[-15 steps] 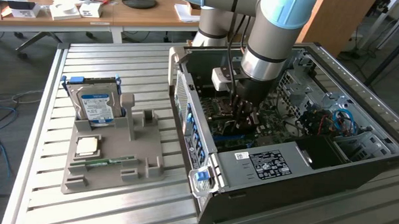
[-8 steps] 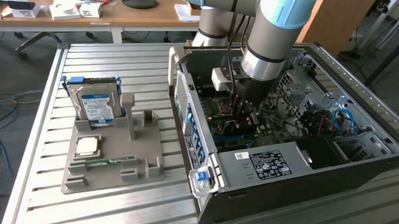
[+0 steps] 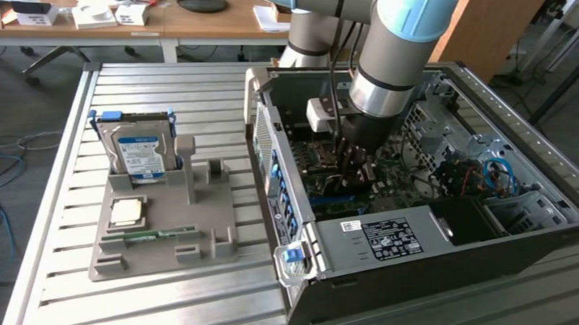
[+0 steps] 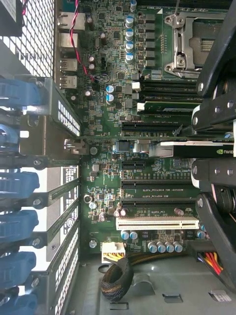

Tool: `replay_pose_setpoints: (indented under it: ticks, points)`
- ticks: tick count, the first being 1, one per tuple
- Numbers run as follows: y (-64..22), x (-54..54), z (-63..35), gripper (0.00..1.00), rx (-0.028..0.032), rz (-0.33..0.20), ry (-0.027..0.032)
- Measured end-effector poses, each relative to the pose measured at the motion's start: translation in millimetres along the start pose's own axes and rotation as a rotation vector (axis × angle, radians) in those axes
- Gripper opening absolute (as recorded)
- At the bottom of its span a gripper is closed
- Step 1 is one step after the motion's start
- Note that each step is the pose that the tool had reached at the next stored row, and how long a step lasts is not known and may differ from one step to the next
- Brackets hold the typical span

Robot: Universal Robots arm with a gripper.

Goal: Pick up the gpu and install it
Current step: 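Insert the gpu into the slot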

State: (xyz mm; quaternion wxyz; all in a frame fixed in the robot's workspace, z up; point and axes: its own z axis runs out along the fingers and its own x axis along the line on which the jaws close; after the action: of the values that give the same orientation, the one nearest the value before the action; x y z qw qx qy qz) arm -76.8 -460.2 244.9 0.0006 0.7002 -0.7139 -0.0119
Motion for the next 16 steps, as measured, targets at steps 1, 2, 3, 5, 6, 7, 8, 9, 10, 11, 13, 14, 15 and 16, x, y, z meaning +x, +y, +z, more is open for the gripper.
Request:
replay_pose_setpoints:
  ticks: [1,2,3,5,6,7,8,9,10,11,13,14,15,16]
  points:
    - [0.1,0.0,0.0,0.26,0.0000,0.000,0.0000]
    - [0.1,0.0,0.0,0.26,0.0001,0.000,0.0000]
    - [0.1,0.0,0.0,0.26,0.0000,0.000,0.0000]
    - [0.1,0.0,0.0,0.26,0.0000,0.000,0.0000]
    - [0.1,0.1,0.2,0.26,0.0000,0.000,0.0001]
    - [0.1,0.1,0.3,0.26,0.0000,0.000,0.0001]
    - [0.1,0.1,0.4,0.26,-0.0001,0.000,0.0002]
    - [0.1,0.0,0.4,0.26,-0.0001,0.000,0.0001]
    - [0.1,0.0,0.4,0.26,0.0000,0.000,0.0001]
    - [0.1,0.0,0.5,0.26,0.0000,0.000,0.0001]
    - [0.1,0.0,0.6,0.26,0.0000,0.000,0.0000]
    - [0.1,0.0,1.0,0.26,0.0001,0.000,-0.0002]
    - [0.1,0.0,1.1,0.26,0.0000,0.000,-0.0001]
    - [0.1,0.0,1.2,0.26,0.0000,0.000,0.0000]
